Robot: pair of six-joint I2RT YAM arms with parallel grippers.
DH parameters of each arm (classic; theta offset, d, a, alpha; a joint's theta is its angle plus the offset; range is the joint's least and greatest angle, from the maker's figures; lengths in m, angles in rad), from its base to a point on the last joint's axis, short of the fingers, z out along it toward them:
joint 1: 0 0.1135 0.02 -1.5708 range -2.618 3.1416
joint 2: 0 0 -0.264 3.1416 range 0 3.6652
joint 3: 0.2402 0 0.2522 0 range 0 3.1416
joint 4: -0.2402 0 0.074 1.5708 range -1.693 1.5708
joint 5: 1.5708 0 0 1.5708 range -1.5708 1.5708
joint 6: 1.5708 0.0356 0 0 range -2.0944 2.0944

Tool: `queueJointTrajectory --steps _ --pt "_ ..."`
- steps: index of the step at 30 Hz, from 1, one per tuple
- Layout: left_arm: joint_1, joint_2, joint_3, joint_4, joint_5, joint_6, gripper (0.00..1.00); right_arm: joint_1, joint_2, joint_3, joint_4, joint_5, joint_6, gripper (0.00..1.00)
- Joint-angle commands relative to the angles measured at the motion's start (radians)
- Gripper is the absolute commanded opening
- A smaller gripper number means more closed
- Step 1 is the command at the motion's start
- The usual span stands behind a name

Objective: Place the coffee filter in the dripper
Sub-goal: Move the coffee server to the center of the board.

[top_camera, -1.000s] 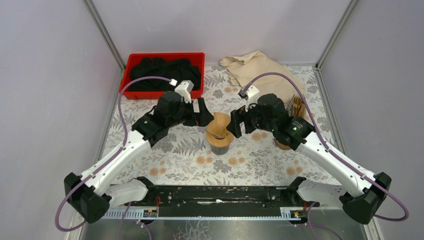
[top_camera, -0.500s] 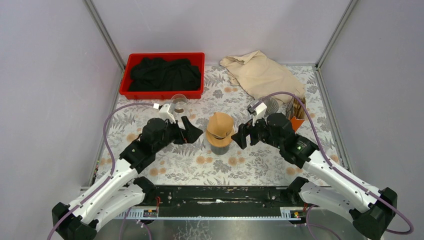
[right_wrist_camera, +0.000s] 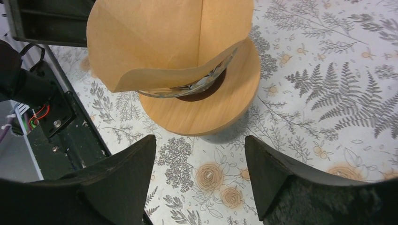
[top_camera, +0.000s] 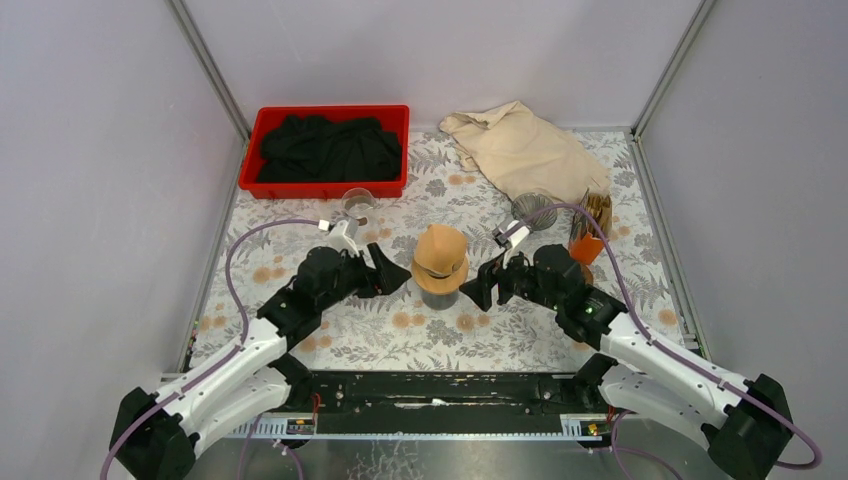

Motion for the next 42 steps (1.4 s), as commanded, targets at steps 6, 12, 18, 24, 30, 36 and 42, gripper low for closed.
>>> queueJointTrajectory --steps 6,12,18,24,30,36,42 --pt "0.006 0.086 -0.035 0.231 0.112 -0.049 0.64 -0.006 0.076 -0.019 0.173 -0.089 0.038 0.71" --pt "0.005 0.153 -0.044 0.321 0.147 -0.077 0.51 -0.005 0.082 -0.049 0.217 -0.063 0.046 0.69" --pt "0.005 0.22 -0.04 0.391 0.161 -0.092 0.45 -0.005 0.11 -0.05 0.253 -0.055 0.043 0.69" --pt "0.005 0.263 -0.034 0.438 0.131 -0.099 0.42 -0.005 0.142 -0.058 0.313 -0.039 0.039 0.69" --pt "0.006 0.294 -0.014 0.447 0.09 -0.102 0.41 -0.005 0.195 -0.036 0.349 -0.029 0.019 0.68" --pt "0.011 0.222 0.004 0.29 -0.003 -0.063 0.58 -0.005 0.141 -0.013 0.251 0.011 0.003 0.74" --pt "0.016 0.095 0.068 0.061 -0.132 0.001 0.75 -0.005 0.037 0.071 0.029 0.108 -0.036 0.81"
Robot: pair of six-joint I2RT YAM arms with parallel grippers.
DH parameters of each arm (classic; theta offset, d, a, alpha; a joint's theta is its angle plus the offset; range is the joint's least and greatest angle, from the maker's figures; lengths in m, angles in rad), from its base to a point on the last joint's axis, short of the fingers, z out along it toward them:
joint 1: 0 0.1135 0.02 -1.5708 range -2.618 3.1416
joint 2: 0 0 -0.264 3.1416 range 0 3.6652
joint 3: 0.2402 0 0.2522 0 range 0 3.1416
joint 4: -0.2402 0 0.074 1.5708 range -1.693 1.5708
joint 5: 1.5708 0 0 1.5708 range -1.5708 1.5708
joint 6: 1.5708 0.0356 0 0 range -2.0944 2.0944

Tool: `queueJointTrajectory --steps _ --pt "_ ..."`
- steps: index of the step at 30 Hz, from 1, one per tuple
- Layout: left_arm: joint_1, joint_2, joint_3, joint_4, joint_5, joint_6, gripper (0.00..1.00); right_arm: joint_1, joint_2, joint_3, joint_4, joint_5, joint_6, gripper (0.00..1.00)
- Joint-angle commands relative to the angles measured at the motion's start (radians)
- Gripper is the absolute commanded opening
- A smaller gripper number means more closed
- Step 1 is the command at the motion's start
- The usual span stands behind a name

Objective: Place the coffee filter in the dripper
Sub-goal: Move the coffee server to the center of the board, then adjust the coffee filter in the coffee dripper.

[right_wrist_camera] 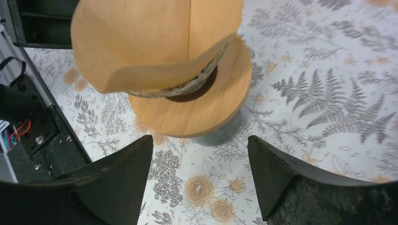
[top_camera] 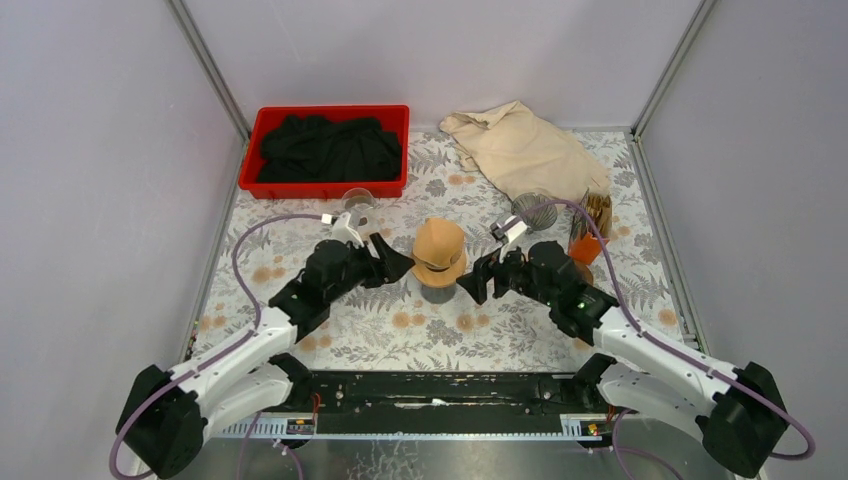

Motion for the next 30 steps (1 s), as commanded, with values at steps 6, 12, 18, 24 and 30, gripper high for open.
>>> queueJointTrajectory --steps 6,12,18,24,30 --pt "0.009 -0.121 0.245 -0.327 -0.17 0.161 0.88 0.001 -0.083 0.264 -0.295 0.162 -0.064 0.84" --pt "0.008 -0.028 0.439 -0.395 -0.122 0.256 0.96 0.0 0.057 0.496 -0.438 0.182 -0.056 0.86" --pt "0.009 0.115 0.583 -0.431 -0.036 0.323 0.98 0.0 0.201 0.65 -0.539 0.172 -0.051 0.88" --pt "0.007 0.232 0.655 -0.496 0.009 0.361 0.98 0.0 0.315 0.733 -0.625 0.151 -0.052 0.9" --pt "0.007 0.31 0.695 -0.579 -0.007 0.395 0.96 0.001 0.369 0.751 -0.676 0.147 -0.057 0.91"
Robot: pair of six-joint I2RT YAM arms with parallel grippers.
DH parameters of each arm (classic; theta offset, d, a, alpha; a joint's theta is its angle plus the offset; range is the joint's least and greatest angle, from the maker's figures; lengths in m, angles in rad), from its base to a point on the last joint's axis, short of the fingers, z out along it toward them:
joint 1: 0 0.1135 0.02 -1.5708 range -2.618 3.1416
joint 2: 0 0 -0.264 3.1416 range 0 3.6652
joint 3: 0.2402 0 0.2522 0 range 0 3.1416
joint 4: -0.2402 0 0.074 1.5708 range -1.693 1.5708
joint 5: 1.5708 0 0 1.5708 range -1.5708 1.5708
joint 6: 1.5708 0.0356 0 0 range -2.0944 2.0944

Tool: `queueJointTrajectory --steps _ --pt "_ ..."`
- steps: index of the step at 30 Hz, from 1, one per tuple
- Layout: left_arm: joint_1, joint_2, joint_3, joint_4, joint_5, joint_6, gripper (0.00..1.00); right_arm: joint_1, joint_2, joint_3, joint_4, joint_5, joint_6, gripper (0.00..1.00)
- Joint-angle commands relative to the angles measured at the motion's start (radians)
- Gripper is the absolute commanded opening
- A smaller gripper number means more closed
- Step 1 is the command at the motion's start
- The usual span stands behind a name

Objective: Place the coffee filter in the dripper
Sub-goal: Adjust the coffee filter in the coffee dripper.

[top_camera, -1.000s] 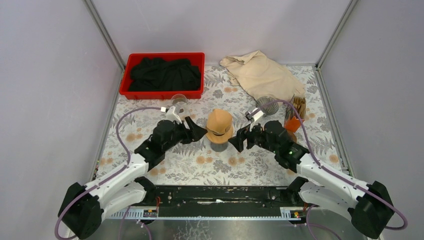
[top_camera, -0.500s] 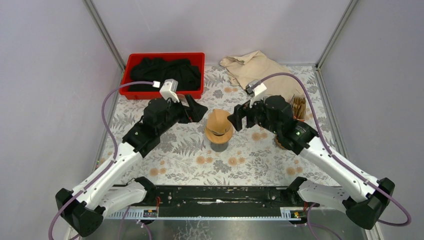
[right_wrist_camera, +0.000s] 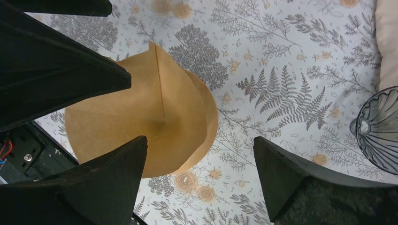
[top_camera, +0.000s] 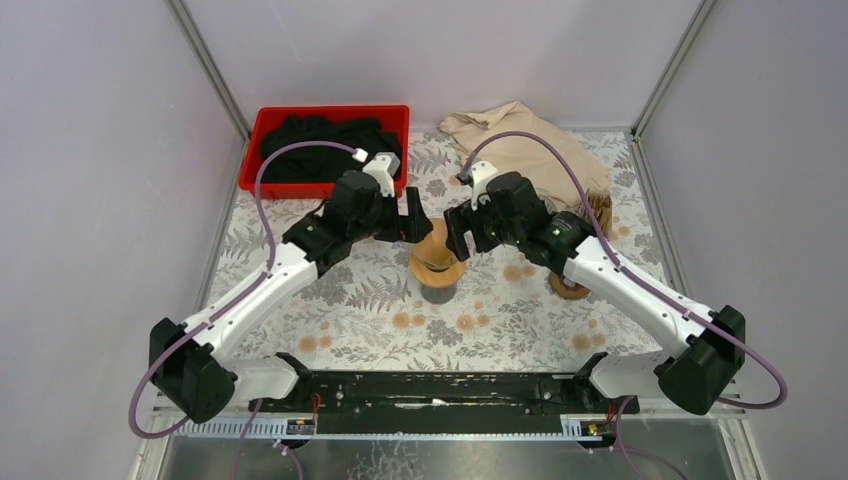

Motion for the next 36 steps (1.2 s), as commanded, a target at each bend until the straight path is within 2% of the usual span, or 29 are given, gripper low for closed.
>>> queueJointTrajectory --steps 1,12,28,36 --pt "0.002 0.041 0.06 -0.086 -0.006 0.058 0.95 0.0 0.023 0.06 -0.063 -0.006 -0.012 0.91" --pt "0.003 0.086 0.085 -0.164 -0.109 0.073 0.9 -0.001 0.01 0.02 -0.133 0.025 -0.042 0.91" --pt "0.01 0.099 0.088 -0.204 -0.19 0.027 0.88 -0.001 -0.047 -0.073 -0.066 0.0 -0.061 0.91" --pt "0.013 0.102 0.092 -0.205 -0.187 0.017 0.88 0.0 -0.084 -0.102 -0.069 -0.007 -0.082 0.91"
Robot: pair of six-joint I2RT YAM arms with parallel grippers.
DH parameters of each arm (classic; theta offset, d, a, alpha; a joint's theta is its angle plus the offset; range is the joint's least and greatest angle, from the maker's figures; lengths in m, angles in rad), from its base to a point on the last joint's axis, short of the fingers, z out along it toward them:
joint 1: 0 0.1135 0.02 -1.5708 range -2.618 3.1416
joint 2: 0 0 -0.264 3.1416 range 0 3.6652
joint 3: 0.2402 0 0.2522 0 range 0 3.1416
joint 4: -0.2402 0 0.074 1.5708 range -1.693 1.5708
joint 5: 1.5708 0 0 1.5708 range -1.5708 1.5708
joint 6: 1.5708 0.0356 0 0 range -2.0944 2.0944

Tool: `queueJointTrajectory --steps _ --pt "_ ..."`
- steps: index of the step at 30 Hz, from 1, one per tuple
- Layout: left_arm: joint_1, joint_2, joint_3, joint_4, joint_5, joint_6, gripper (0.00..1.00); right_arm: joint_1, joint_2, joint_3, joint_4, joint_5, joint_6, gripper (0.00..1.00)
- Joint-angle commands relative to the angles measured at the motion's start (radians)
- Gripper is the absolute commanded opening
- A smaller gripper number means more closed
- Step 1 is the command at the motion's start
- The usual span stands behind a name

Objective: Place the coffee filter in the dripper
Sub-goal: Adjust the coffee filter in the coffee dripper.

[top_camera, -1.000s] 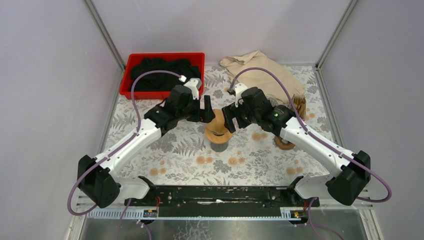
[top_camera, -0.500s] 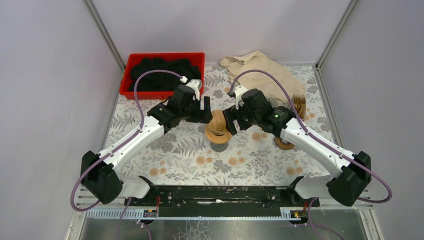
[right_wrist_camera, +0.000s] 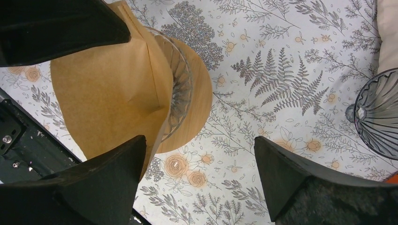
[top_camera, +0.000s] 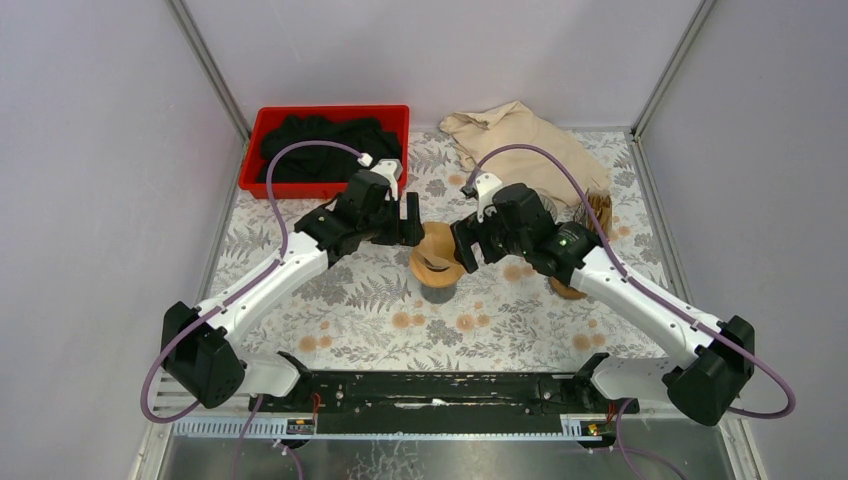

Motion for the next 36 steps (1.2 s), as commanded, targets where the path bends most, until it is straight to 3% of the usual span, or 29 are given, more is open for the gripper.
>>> queueJointTrajectory --steps 1,23,36 --pt "0.013 0.001 0.025 -0.029 -0.073 -0.002 0.88 0.0 -0.04 -0.032 -0.032 -0.01 -0.037 0.92" --pt "0.014 -0.054 0.022 0.05 0.073 0.009 0.93 -0.001 -0.131 -0.045 0.174 -0.054 0.009 0.95" --pt "0.025 -0.16 -0.035 0.114 0.068 -0.039 1.0 0.0 -0.32 -0.329 0.392 -0.044 0.019 0.98"
